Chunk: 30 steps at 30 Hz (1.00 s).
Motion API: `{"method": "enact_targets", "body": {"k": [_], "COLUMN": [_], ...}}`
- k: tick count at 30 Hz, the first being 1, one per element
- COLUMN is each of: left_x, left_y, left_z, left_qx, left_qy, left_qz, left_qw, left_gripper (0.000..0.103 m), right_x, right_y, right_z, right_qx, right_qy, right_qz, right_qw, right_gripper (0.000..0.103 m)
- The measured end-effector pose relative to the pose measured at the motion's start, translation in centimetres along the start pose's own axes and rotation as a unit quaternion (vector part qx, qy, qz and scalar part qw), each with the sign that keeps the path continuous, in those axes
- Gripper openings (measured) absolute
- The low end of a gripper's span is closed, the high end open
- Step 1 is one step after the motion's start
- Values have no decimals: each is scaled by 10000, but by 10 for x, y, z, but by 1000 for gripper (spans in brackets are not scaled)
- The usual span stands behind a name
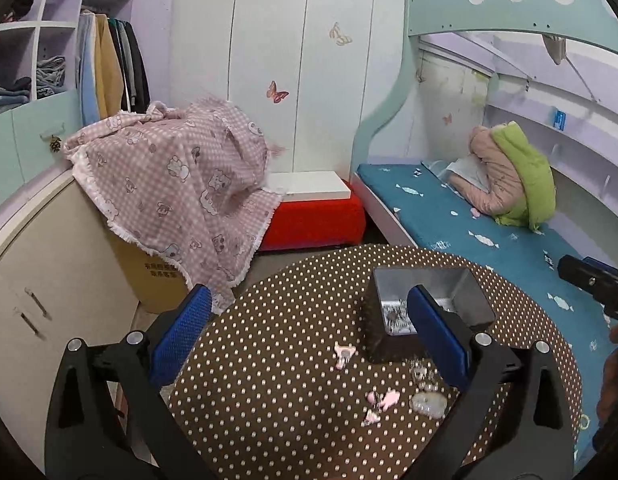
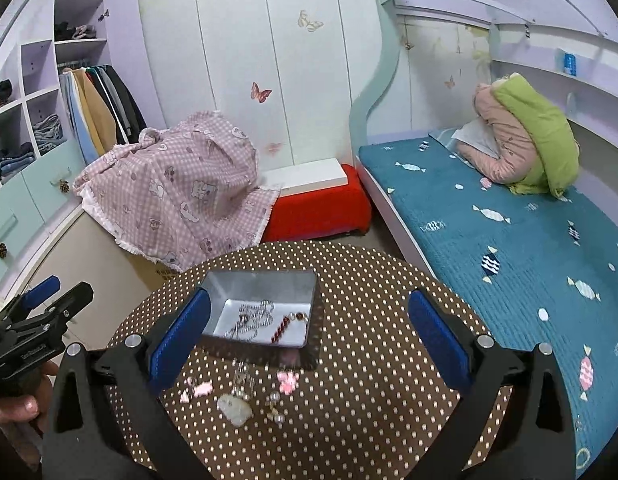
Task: Organize jewelry
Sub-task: 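Withdraw both grippers from the tin toward the remaining jewelry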
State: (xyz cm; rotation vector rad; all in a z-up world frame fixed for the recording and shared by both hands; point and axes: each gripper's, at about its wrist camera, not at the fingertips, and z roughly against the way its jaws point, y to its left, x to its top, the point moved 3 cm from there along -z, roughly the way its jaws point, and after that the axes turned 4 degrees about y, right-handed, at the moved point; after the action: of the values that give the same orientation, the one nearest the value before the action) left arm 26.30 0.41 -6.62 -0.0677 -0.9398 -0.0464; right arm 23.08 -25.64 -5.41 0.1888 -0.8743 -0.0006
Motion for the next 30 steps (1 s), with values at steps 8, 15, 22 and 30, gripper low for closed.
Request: {"method": "enact_targets", "body": {"k": [8,15,22,30], "left_x": [-33,-59,-89,-108], "left_y": [-9,-20,-27,-33], "left_z": [11,15,-11,-53], "left_qx": [-40,-16,-7,-165], "left_qy": [81,146,549,1075], "left_qz": [-204,-463,-609,-745], "left_qw": [9998,9988,9966,9913], "left_gripper": [98,98,98,98], "right_x": [-25,-43,-63,-68], "right_y": [1,4,-1,-12], "right_z": [14,17,-1,-20], "right_qx": [-50,-46,-37,-95], "right_qy": [25,91,463,687], "right_qz": [-59,-48,-54,-197], "right_qw": [10000,9999,9989,9974], "right_gripper": [95,95,95,95]}}
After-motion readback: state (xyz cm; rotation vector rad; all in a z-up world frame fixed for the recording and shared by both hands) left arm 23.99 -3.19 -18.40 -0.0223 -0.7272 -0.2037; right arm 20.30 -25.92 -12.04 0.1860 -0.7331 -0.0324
